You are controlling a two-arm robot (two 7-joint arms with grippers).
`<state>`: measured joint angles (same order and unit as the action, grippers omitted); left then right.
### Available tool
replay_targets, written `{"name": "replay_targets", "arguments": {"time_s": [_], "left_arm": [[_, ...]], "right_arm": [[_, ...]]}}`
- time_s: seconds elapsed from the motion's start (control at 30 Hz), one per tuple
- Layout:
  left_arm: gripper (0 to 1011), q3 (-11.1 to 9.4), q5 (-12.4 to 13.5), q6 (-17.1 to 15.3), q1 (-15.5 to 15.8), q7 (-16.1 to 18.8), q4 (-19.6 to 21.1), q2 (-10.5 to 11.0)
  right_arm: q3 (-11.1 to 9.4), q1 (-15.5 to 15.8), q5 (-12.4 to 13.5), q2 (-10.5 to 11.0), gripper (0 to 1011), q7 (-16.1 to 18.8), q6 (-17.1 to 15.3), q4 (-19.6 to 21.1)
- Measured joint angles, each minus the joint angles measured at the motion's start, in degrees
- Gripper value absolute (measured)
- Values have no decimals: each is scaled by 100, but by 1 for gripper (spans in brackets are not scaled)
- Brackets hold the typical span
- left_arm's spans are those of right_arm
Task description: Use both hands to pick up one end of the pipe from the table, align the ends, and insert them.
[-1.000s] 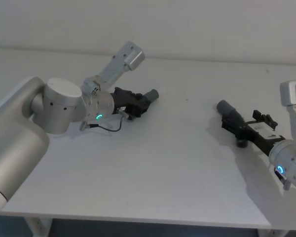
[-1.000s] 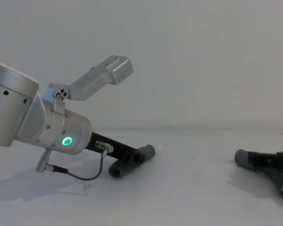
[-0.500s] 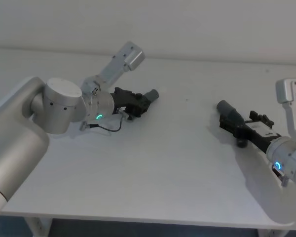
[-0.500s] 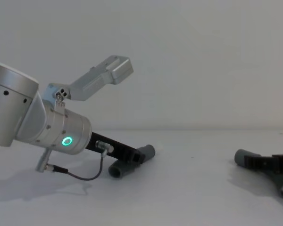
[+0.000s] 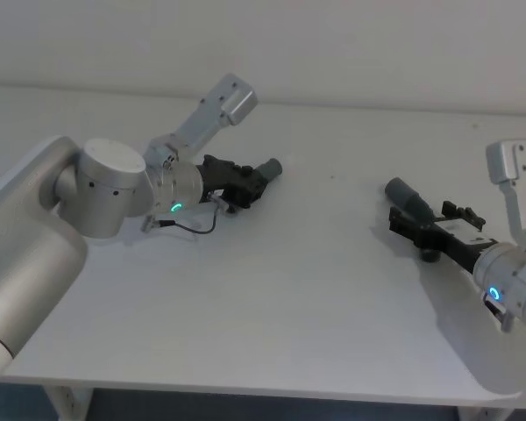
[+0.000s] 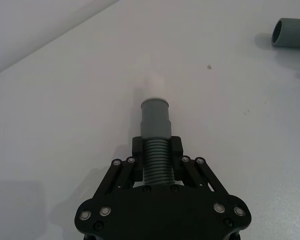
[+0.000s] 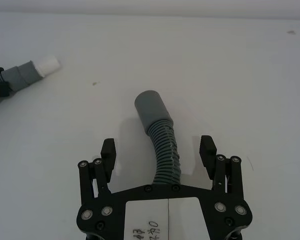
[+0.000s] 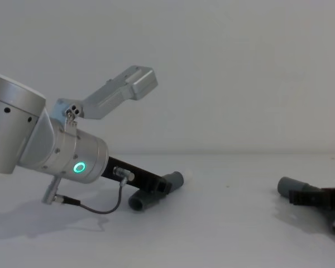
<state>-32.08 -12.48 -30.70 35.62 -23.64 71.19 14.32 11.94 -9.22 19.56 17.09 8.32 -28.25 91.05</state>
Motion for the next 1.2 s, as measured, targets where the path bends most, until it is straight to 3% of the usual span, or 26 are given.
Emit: {"name": "replay_targets", "arguments": {"time_s": [0.53, 0.9, 1.03, 1.2], "left_arm": [[313, 0, 0, 0, 0, 0, 0, 0], [313, -1, 0, 0, 0, 0, 0, 0], [313, 0, 0, 0, 0, 0, 0, 0], [313, 0, 0, 0, 0, 0, 0, 0]], "right_arm": [[9, 11, -93, 5, 963, 57, -94, 5], [16, 16, -113, 8, 685, 70, -110, 12], [18, 18, -119, 8, 516, 71, -115, 15], [18, 19, -123, 8, 375, 74, -119, 16]]}}
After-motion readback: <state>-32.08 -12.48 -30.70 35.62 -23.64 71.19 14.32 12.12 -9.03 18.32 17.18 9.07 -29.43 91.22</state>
